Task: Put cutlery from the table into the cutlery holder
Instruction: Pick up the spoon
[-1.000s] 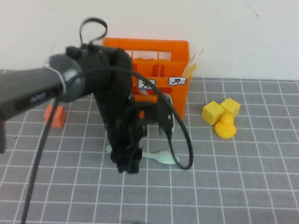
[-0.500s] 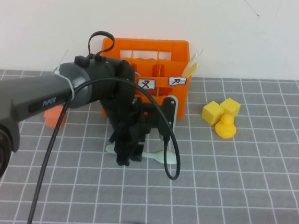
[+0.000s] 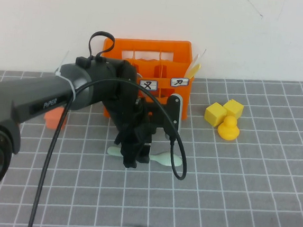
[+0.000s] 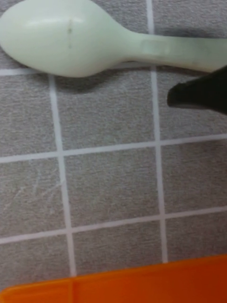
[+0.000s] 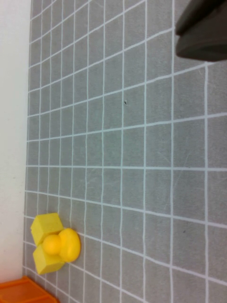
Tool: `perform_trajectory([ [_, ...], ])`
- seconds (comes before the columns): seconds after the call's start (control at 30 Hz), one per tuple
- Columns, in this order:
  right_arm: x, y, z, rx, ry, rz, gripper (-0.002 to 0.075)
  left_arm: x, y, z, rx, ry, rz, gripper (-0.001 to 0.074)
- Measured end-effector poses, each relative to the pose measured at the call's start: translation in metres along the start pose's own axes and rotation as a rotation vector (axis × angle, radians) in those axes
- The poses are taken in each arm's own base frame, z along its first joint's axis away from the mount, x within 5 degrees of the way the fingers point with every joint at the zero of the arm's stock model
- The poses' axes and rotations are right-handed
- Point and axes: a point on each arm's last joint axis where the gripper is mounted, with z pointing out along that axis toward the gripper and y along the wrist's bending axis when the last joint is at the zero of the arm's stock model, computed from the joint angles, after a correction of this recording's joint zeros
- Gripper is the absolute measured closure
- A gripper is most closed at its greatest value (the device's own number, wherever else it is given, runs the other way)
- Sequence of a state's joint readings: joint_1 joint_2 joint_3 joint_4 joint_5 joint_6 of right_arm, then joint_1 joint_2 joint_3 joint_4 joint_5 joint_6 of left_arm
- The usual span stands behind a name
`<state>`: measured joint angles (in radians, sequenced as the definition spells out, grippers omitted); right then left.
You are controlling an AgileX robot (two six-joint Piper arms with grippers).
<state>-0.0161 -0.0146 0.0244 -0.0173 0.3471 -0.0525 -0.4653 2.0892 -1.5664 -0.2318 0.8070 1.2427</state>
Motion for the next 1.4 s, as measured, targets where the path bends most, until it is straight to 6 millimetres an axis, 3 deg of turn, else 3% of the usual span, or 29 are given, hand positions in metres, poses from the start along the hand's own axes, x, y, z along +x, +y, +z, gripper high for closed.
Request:
perform_trajectory([
  [0.17,0.0,0.0,0.0,0.0,0.0,0.0,0.0729,0.006,0.001,0.014,0.042,-0.018,-0.074,0.0358],
  [0.4,0.0,0.0,0.0,0.0,0.0,0.0,0.0729,0.011,0.0,0.016,0.1,-0.021,-0.127,0.0368],
  [0.5,0.0,0.0,0.0,0.0,0.0,0.0,0.0729,0.012,-0.002,0.015,0.127,-0.013,-0.127,0.0434],
  [0.63,0.0,0.0,0.0,0.0,0.0,0.0,0.0729,0.013,-0.008,0.014,0.19,0.005,-0.124,0.0629],
  [0.77,0.0,0.0,0.0,0.0,0.0,0.0,0.0729,0.013,-0.014,0.012,0.266,0.011,-0.155,0.064],
  [1.13,0.0,0.0,0.0,0.0,0.0,0.011,0.0729,-0.027,-0.044,0.017,0.369,0.004,-0.121,0.0707],
  [1.4,0.0,0.0,0.0,0.0,0.0,0.013,0.0729,-0.037,-0.037,0.003,0.367,0.013,-0.077,0.0729],
])
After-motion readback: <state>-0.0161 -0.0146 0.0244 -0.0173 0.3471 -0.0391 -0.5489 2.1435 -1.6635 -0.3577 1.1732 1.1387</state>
